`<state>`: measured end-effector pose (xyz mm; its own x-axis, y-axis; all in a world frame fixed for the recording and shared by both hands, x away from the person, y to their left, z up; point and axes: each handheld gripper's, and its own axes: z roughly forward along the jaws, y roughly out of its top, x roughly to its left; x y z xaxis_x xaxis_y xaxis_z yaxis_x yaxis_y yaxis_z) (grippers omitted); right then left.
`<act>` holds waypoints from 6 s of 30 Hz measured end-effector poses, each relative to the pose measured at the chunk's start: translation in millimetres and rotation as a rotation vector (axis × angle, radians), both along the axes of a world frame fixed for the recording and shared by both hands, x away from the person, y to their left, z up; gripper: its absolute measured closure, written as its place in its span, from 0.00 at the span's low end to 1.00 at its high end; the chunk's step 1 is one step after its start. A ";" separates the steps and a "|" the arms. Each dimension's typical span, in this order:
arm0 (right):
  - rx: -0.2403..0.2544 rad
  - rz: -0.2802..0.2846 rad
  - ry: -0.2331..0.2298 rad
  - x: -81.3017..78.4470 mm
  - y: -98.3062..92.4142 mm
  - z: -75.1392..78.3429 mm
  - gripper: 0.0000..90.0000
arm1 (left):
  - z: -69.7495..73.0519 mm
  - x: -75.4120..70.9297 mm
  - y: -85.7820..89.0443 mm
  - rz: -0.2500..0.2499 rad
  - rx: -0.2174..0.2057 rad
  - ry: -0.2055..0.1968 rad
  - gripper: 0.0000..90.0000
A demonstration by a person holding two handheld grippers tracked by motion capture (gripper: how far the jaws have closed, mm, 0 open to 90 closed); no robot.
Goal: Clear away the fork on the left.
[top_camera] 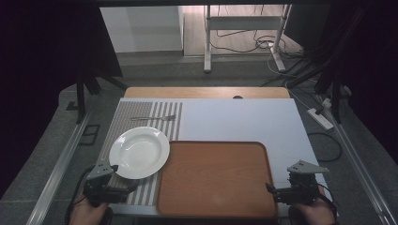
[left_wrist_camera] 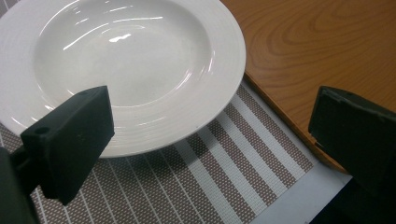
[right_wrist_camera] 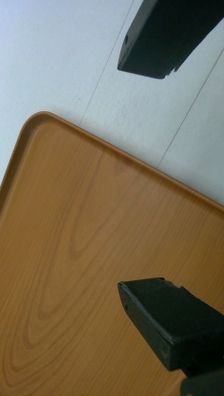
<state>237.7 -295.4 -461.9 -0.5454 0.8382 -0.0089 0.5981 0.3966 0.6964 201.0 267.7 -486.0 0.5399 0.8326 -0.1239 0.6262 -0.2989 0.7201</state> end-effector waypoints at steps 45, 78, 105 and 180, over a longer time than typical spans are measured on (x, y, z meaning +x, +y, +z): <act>-0.002 0.012 0.011 0.7 1.2 -1.0 0.00 | -2.9 21.5 -8.1 0.005 0.033 0.056 0.00; -0.013 0.020 0.019 1.4 2.3 -1.7 0.00 | -12.4 93.1 -6.7 0.054 0.051 0.092 0.00; -0.018 0.030 0.028 1.9 2.7 -2.0 0.00 | -15.7 142.8 -2.8 0.087 0.061 0.112 0.00; -0.017 0.039 0.039 2.9 2.9 -2.8 0.00 | -34.2 310.1 26.5 0.123 0.187 0.294 0.99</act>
